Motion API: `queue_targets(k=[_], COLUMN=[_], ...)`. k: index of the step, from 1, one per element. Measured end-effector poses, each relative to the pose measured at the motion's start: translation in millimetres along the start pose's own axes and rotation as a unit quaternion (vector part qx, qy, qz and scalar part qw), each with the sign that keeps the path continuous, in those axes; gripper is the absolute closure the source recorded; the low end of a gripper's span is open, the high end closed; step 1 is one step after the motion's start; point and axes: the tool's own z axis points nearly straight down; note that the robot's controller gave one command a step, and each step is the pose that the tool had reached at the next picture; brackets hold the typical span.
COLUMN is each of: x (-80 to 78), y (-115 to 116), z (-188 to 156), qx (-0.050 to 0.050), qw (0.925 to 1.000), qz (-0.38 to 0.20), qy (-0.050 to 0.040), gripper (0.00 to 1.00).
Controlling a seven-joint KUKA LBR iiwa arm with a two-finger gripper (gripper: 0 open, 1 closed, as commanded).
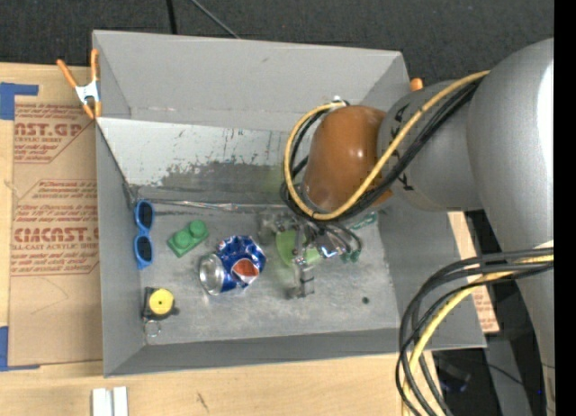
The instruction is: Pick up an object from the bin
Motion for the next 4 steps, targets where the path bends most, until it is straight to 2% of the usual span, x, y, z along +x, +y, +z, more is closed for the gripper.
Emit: queue_targets(k=[1, 2, 3, 4], x=[70.5, 62.4, 31.9, 77.2], y=[31, 23, 14, -77], z=[-9, -94, -74, -96], qx=[0.002, 0.003, 0.003, 0.005], qw=[0.9998, 0.9987, 0.9996, 0.9996], qz=[-0.02, 0.05, 0.029, 0.029], qy=[-0.0006, -0.0045, -0.002, -0.0015], gripper=[0.0, 0.0, 0.0, 0.0])
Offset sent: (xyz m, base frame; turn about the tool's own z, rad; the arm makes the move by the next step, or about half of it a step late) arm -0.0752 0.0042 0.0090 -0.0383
